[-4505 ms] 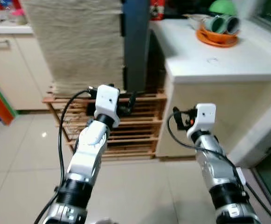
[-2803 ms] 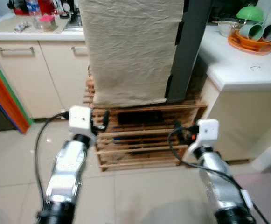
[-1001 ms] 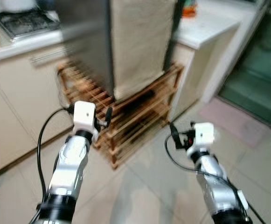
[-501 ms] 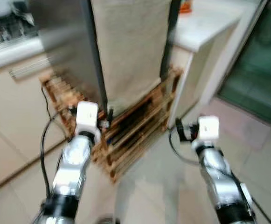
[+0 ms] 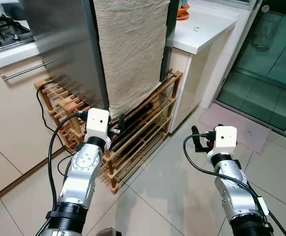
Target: Restocking fridge
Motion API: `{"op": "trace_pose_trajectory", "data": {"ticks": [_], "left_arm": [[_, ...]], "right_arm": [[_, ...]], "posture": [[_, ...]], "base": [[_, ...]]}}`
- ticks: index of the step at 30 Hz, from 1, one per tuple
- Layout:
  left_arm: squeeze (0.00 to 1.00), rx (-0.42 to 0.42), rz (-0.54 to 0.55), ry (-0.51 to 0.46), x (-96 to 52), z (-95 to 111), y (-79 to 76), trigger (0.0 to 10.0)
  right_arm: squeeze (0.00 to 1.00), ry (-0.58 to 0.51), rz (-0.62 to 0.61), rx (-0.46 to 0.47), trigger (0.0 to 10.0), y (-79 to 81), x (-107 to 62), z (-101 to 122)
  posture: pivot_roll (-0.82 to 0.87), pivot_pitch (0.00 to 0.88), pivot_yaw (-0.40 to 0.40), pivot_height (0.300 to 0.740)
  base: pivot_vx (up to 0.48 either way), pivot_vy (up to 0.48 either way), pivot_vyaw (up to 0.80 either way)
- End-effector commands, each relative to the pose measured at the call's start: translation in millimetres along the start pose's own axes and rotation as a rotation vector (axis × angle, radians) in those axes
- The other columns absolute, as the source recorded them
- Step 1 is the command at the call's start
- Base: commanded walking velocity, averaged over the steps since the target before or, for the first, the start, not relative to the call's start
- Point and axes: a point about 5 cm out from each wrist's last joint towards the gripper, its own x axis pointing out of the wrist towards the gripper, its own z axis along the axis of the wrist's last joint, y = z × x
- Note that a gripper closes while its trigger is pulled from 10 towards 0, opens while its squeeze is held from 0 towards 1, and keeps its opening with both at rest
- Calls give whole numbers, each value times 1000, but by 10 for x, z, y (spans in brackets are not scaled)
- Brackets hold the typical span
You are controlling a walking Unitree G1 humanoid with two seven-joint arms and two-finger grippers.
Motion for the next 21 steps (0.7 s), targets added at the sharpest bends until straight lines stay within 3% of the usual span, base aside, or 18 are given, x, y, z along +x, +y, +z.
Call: {"op": "trace_pose_trajectory", "data": {"ticks": [1, 5, 9, 17, 21], "left_arm": [[0, 18, -14, -25, 36, 54, -5, 10000], [0, 39, -26, -34, 32, 67, -16, 10000], [0, 48, -34, -39, 30, 73, -20, 10000], [0, 48, -43, -44, 28, 72, -37, 10000], [0, 50, -22, -40, 26, 67, -26, 10000]], "right_arm": [[0, -50, 3, -27, 10000, -9, 51, 115], [0, -35, 2, -15, 10000, -4, 46, 87], [0, -34, 9, -15, 10000, 11, 42, 76], [0, -32, 12, -25, 10000, 13, 42, 69], [0, -36, -3, -27, 10000, -10, 36, 64]], "posture": [[-30, 0, -12, 731], [-29, 0, -11, 731], [-28, 0, -11, 731], [-28, 0, -10, 731], [-29, 0, -12, 731]], "base": [[0, 476, 0], [0, 444, -759], [341, 332, -756], [469, 0, -752], [120, 0, 0]]}}
